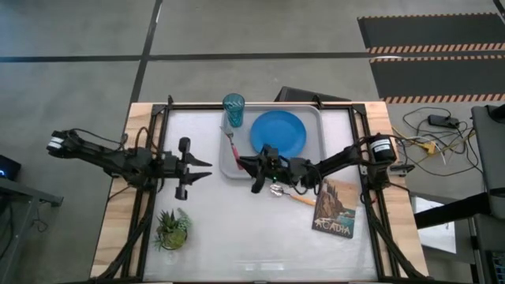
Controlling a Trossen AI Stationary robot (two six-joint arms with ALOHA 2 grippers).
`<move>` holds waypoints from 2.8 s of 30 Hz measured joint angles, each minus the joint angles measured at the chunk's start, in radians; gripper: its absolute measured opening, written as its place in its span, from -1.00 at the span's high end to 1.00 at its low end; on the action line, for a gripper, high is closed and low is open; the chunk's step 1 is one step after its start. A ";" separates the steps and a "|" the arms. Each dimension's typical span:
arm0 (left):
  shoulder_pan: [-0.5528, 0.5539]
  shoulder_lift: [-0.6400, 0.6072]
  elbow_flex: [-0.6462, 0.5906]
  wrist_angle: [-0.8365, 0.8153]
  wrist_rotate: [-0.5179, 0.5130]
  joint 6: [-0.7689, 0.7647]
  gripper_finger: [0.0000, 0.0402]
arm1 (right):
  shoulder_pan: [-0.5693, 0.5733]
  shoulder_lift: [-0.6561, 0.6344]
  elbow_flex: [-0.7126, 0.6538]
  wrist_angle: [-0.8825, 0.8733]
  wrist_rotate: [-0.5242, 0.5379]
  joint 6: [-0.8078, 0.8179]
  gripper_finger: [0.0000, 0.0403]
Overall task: Pick and place plate/cup/fork/spoon on tray
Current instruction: Put the pink fork on the gray serving tray to the left of the blue plate
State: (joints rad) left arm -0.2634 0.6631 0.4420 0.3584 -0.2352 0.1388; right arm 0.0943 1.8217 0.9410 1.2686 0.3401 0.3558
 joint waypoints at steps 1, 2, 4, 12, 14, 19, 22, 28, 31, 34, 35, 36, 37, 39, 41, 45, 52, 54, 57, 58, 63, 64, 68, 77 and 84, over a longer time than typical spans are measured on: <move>0.000 0.023 -0.007 0.040 0.000 0.004 0.56 | 0.006 0.000 0.000 0.014 0.000 -0.030 0.91; 0.000 0.046 -0.011 0.077 0.000 0.010 0.56 | 0.012 0.000 0.000 0.029 -0.001 -0.054 0.91; 0.001 0.089 -0.011 0.130 0.001 0.024 0.54 | 0.021 0.000 0.000 0.038 -0.008 -0.087 0.91; 0.002 0.180 0.000 0.226 -0.001 0.024 0.21 | 0.031 0.000 0.000 0.053 -0.105 -0.118 0.91; 0.002 0.181 -0.003 0.246 -0.002 0.024 0.13 | 0.032 0.000 0.000 0.054 -0.112 -0.120 0.91; 0.002 0.196 -0.008 0.296 -0.004 0.024 0.04 | 0.037 0.000 0.000 0.067 -0.160 -0.203 0.91; 0.011 0.241 -0.008 0.353 -0.004 0.028 0.03 | 0.038 0.000 0.004 0.086 -0.167 -0.227 0.91; 0.052 0.346 -0.008 0.506 -0.005 0.029 0.03 | 0.041 0.000 0.023 0.079 -0.212 -0.244 0.91; 0.067 0.379 -0.008 0.547 0.021 0.029 0.03 | 0.042 0.000 0.027 0.073 -0.214 -0.253 0.91; 0.079 0.415 0.006 0.566 0.055 0.025 0.03 | 0.041 0.000 0.027 0.074 -0.213 -0.257 0.91; 0.081 0.430 0.013 0.575 0.069 0.025 0.03 | 0.041 0.000 0.027 0.074 -0.211 -0.263 0.91; 0.081 0.445 0.019 0.584 0.071 0.025 0.03 | 0.041 0.000 0.027 0.073 -0.210 -0.264 0.91; 0.081 0.460 0.026 0.585 0.072 0.025 0.03 | 0.041 0.000 0.027 0.073 -0.210 -0.264 0.91; 0.081 0.484 0.038 0.585 0.073 0.025 0.04 | 0.041 0.000 0.027 0.074 -0.210 -0.265 0.91; 0.081 0.495 0.046 0.587 0.073 0.030 0.10 | 0.041 0.000 0.027 0.074 -0.210 -0.266 0.91; 0.081 0.485 0.045 0.577 0.072 0.051 0.33 | 0.041 0.000 0.027 0.073 -0.210 -0.273 0.89; 0.080 0.467 0.043 0.566 0.073 0.039 0.84 | 0.041 0.000 0.027 0.067 -0.208 -0.293 0.80; 0.080 0.468 0.043 0.567 0.077 0.019 0.92 | 0.041 0.000 0.027 0.067 -0.207 -0.295 0.80; 0.080 0.468 0.042 0.566 0.077 0.019 0.91 | 0.041 0.000 0.027 0.066 -0.207 -0.286 0.79; 0.080 0.468 0.042 0.566 0.077 0.019 0.90 | 0.041 0.000 0.027 0.066 -0.207 -0.282 0.78; 0.080 0.468 0.042 0.565 0.072 0.024 0.90 | 0.041 0.000 0.028 0.065 -0.205 -0.274 0.66; 0.080 0.468 0.042 0.565 0.070 0.025 0.90 | 0.041 0.000 0.028 0.065 -0.199 -0.274 0.62; 0.081 0.468 0.042 0.562 0.067 0.025 0.91 | 0.041 0.000 0.029 0.056 -0.175 -0.270 0.43; 0.081 0.460 0.042 0.518 0.017 0.027 0.91 | 0.036 0.000 0.030 0.019 -0.154 -0.243 0.06; 0.081 0.447 0.042 0.512 0.006 0.026 0.91 | 0.036 -0.004 0.030 0.009 -0.124 -0.260 -0.06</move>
State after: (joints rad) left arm -0.1825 1.1099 0.4839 0.8709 -0.2292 0.1643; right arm 0.1307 1.8181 0.9707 1.2775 0.2160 0.0955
